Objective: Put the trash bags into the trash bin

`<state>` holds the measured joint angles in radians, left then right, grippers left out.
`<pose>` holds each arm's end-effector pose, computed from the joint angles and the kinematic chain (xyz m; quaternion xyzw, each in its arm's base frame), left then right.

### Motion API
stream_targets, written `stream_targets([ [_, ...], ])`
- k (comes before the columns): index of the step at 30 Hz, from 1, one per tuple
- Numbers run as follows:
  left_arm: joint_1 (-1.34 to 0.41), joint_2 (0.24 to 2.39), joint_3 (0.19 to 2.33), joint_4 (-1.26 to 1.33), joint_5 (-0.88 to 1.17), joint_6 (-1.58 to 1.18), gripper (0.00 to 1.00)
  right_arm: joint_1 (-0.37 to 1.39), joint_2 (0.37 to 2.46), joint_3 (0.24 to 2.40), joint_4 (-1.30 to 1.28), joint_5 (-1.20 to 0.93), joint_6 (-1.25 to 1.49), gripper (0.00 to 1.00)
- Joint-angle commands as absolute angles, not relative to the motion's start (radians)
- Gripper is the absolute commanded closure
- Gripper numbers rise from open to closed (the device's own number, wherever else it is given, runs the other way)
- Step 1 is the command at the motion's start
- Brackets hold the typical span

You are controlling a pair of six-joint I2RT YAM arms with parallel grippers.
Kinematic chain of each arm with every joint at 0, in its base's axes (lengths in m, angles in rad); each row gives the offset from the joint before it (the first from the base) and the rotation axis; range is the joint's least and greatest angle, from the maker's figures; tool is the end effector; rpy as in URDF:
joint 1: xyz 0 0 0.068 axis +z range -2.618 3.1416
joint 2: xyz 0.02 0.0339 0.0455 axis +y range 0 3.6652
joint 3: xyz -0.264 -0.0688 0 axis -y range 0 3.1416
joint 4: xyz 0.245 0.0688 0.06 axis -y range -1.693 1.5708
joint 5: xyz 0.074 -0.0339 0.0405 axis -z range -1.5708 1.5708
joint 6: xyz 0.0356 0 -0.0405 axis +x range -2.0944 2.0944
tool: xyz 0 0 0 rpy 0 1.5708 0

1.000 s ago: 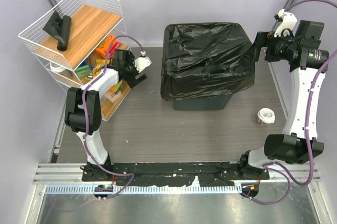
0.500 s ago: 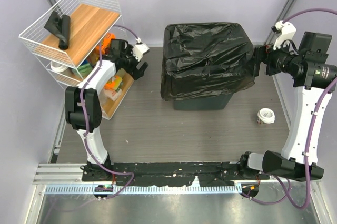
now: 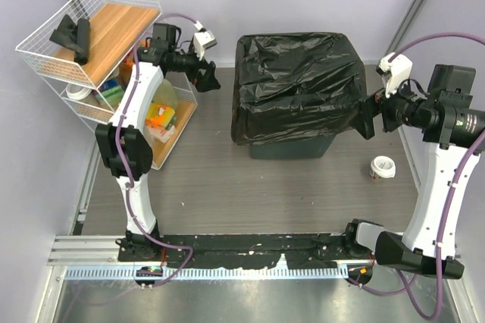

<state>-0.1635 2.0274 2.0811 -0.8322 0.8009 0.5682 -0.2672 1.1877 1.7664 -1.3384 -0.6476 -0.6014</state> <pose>0.4380 -0.0982 0.3542 0.4444 0.7395 -0.2809 0.4204 0.1676 -0.0236 0.4721 -0.2687 0.8381 0.1078 0.4623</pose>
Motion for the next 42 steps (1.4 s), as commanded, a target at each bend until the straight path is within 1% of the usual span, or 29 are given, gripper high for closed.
stream_targets([
  [1,-0.149,1.985,2.206,-0.813,0.911,0.595,0.0,-0.265,1.16,1.75,-1.385,-0.629,-0.675,0.0],
  [4,-0.156,1.977,2.188,-0.801,0.907,0.584,0.0,-0.267,1.154,1.715,-1.364,-0.627,-0.678,0.0],
  [9,-0.179,1.925,2.053,-0.726,0.877,0.586,0.0,-0.265,1.141,1.677,-1.328,-0.627,-0.666,0.0],
  [12,-0.186,1.908,2.014,-0.718,0.884,0.597,0.0,-0.265,1.141,1.674,-1.327,-0.634,-0.663,0.0],
  [15,-0.187,1.916,2.029,-0.745,0.897,0.629,0.0,-0.265,1.143,1.664,-1.338,-0.653,-0.679,0.0],
  [19,-0.195,1.936,2.068,-0.86,0.939,0.698,0.0,-0.267,1.143,1.637,-1.351,-0.67,-0.707,0.0],
  [23,-0.221,1.918,2.033,-0.865,0.916,0.727,0.0,-0.267,1.129,1.594,-1.302,-0.655,-0.701,0.0],
  [33,-0.224,1.882,2.01,-0.833,0.91,0.713,0.0,-0.265,1.127,1.586,-1.292,-0.661,-0.696,0.0],
  [39,-0.245,1.913,2.043,-0.911,0.946,0.764,0.0,-0.265,1.123,1.545,-1.289,-0.667,-0.716,0.0],
  [42,-0.27,1.91,2.023,-0.925,0.954,0.775,0.0,-0.265,1.117,1.526,-1.267,-0.683,-0.716,0.0],
])
